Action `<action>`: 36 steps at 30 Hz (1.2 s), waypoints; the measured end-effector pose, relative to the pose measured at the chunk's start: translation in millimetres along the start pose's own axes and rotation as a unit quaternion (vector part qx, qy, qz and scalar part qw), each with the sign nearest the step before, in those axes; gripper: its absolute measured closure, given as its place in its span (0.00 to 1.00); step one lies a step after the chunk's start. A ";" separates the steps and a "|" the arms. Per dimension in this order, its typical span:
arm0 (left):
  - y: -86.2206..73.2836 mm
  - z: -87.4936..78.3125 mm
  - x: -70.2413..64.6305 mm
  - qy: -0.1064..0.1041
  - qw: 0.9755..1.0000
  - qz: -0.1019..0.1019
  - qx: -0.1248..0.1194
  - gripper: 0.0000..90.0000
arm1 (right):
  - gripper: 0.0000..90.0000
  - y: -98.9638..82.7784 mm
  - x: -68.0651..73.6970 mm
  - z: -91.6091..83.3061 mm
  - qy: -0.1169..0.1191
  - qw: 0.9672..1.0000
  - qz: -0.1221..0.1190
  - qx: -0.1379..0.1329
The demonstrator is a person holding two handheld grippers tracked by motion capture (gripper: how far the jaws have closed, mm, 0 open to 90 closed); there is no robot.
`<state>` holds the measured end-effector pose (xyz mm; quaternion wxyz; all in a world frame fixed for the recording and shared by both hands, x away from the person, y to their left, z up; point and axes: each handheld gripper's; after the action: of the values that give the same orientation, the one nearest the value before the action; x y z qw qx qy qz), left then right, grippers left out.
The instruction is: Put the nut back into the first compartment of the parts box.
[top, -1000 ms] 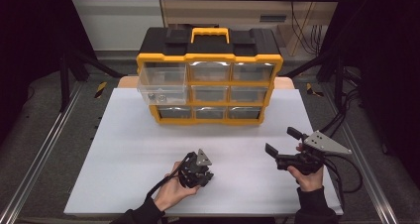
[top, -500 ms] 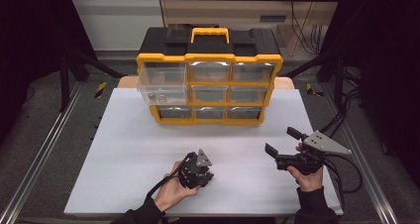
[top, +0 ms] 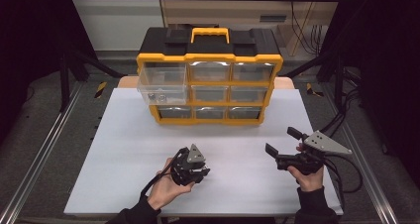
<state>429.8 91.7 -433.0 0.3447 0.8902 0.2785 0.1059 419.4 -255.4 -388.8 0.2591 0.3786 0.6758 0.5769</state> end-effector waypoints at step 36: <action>24.5 -75.8 15.7 0.021 0.997 0.000 -0.071 0.77 | 0.02 -0.2 0.5 0.7 -0.002 1.000 0.004 0.004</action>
<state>424.2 127.8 -360.6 0.4005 0.8613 0.2774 0.1445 419.7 -254.6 -389.1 0.2565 0.3837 0.6761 0.5744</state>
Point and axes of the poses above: each handheld gripper's, and its own axes: z roughly forward along the jaws, y roughly out of its top, x roughly to its left, and after that the axes turned 1 degree about -y, right-handed
